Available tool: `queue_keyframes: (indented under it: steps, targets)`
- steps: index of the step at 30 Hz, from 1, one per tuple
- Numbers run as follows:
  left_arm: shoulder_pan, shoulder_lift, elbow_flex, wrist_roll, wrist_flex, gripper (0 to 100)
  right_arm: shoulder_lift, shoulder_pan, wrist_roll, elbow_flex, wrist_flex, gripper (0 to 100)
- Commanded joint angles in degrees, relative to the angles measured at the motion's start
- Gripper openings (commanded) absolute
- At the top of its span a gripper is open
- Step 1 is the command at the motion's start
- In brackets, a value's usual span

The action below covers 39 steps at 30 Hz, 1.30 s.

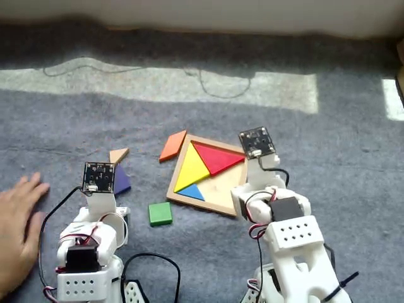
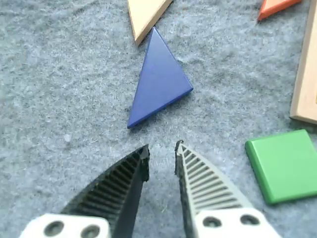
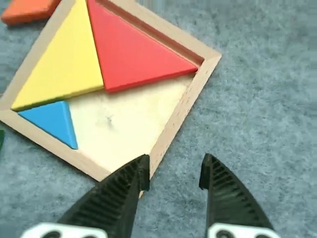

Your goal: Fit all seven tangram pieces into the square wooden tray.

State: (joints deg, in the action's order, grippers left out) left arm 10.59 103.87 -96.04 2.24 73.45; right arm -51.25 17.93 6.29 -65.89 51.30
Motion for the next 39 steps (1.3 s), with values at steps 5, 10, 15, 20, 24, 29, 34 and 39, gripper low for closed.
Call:
queue_keyframes:
  steps: [5,10,15,20,24,29,34,39]
  targets:
    - [-0.31,-0.13,-1.10,-0.35,0.09,11,14.11,2.77,-7.21,24.57,2.07,17.0]
    - [-0.31,-0.13,-1.10,-0.35,0.09,11,33.80,8.92,-15.74,44.18,5.23,17.1]
    - [-0.31,-0.13,-1.10,-0.35,0.09,11,50.42,13.49,-19.87,61.67,4.88,17.1]
    - [-0.31,-0.13,-1.10,-0.35,0.09,11,63.34,17.01,-23.65,73.27,5.14,17.3]
    - [-0.31,-0.13,-1.10,-0.35,0.09,11,70.29,19.30,-25.32,77.85,5.14,17.3]
    - [-0.31,-0.13,-1.10,-0.35,0.09,11,76.97,20.70,-27.96,82.51,5.23,17.3]
    - [-0.31,-0.13,-1.10,-0.35,0.09,11,83.21,21.23,-31.74,88.48,9.36,17.4]
    - [-0.31,-0.13,-1.10,-0.35,0.09,11,89.63,21.23,-32.62,98.95,15.34,17.4]
